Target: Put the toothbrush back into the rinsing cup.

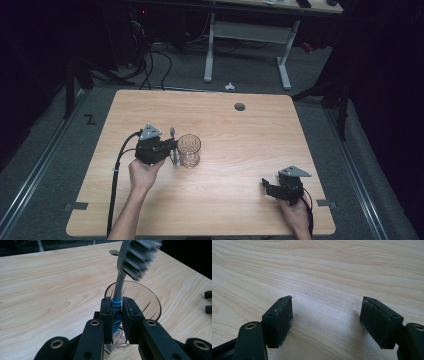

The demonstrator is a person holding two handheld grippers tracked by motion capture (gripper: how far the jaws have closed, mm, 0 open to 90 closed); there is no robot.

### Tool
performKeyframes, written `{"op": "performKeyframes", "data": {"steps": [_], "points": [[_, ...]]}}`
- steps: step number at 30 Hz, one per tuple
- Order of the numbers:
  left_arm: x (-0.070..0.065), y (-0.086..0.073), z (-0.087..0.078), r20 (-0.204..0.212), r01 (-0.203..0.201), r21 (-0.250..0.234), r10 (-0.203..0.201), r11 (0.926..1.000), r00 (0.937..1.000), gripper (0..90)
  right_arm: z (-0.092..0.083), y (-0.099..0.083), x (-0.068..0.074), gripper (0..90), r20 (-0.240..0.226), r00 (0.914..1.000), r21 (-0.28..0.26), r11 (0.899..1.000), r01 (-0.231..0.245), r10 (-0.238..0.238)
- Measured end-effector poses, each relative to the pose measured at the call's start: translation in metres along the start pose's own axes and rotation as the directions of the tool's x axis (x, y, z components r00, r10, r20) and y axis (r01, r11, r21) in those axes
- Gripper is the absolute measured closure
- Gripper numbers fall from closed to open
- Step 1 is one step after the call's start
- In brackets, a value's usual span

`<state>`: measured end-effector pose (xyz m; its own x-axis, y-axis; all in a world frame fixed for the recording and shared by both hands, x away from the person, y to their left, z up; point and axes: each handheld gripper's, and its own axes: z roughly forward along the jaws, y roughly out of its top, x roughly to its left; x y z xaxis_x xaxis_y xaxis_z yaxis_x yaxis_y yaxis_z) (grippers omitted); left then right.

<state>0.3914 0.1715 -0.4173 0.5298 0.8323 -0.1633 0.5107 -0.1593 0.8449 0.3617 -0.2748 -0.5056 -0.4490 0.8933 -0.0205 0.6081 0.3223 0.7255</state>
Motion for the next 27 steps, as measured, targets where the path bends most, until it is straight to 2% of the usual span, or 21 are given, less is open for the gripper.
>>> {"op": "performKeyframes", "data": {"steps": [15, 27], "points": [[-0.0017, -0.0007, 0.0014, 0.002, -0.006, 0.008, 0.006, 0.9999, 1.0, 76.2, 0.0, 0.0, 0.0, 26.4, 0.0, 1.0, 0.0, 1.0, 0.0, 0.0], [-0.0036, -0.0004, -0.005, -0.007, -0.02, -0.004, 0.02, 0.9998, 0.9998, 64.5, 0.0, 0.0, 0.0001, 26.4, 0.0, 1.0, 0.0, 1.0, -0.001, 0.001]]}}
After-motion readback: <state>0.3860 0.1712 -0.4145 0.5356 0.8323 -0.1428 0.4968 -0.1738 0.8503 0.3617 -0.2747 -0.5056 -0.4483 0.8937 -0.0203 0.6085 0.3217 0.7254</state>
